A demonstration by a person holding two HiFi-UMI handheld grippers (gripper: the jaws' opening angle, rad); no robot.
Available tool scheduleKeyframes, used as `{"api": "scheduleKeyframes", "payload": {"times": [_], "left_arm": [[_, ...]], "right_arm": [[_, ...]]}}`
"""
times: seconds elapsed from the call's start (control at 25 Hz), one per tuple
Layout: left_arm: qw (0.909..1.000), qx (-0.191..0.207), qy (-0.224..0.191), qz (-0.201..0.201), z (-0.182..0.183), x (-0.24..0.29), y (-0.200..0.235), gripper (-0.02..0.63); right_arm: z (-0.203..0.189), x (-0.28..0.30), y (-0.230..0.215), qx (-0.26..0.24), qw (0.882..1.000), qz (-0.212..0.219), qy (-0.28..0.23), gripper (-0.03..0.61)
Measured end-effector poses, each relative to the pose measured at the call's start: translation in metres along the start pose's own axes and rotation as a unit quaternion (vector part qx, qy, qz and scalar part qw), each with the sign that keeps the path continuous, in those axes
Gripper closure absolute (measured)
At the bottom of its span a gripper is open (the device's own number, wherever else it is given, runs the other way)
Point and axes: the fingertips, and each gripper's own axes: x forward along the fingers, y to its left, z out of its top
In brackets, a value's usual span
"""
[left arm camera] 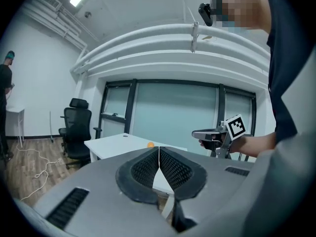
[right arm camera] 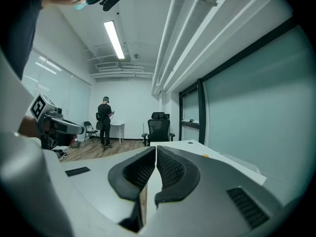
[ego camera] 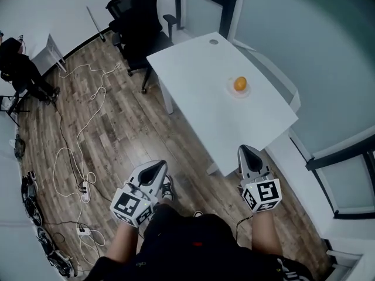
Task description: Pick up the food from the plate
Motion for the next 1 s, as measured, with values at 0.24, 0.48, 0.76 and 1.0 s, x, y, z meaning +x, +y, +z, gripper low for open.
{"api": "scheduleKeyframes", "payload": {"times": [0.24, 0.48, 0.76, 1.0], "left_arm": [[0.9977, 0.012, 0.032, -0.058, 0.012, 0.048, 0.069, 0.591], [0.9948, 0.017, 0.012, -0.099, 0.035, 0.077, 0.154, 0.591], [0.9903, 0.018, 0.006, -0.138, 0.050, 0.113, 0.218, 0.591], [0.9842, 0.012, 0.018, -0.176, 0.054, 0.151, 0.227, 0.591]], "right_arm": [[0.013, 0.079, -0.002, -0.013, 0.999, -0.037, 0.023, 0.552], [0.035, 0.154, 0.006, -0.009, 0.996, -0.080, 0.036, 0.552], [0.046, 0.203, -0.001, -0.002, 0.991, -0.126, 0.047, 0.552], [0.040, 0.219, -0.025, 0.011, 0.985, -0.164, 0.058, 0.552]]}}
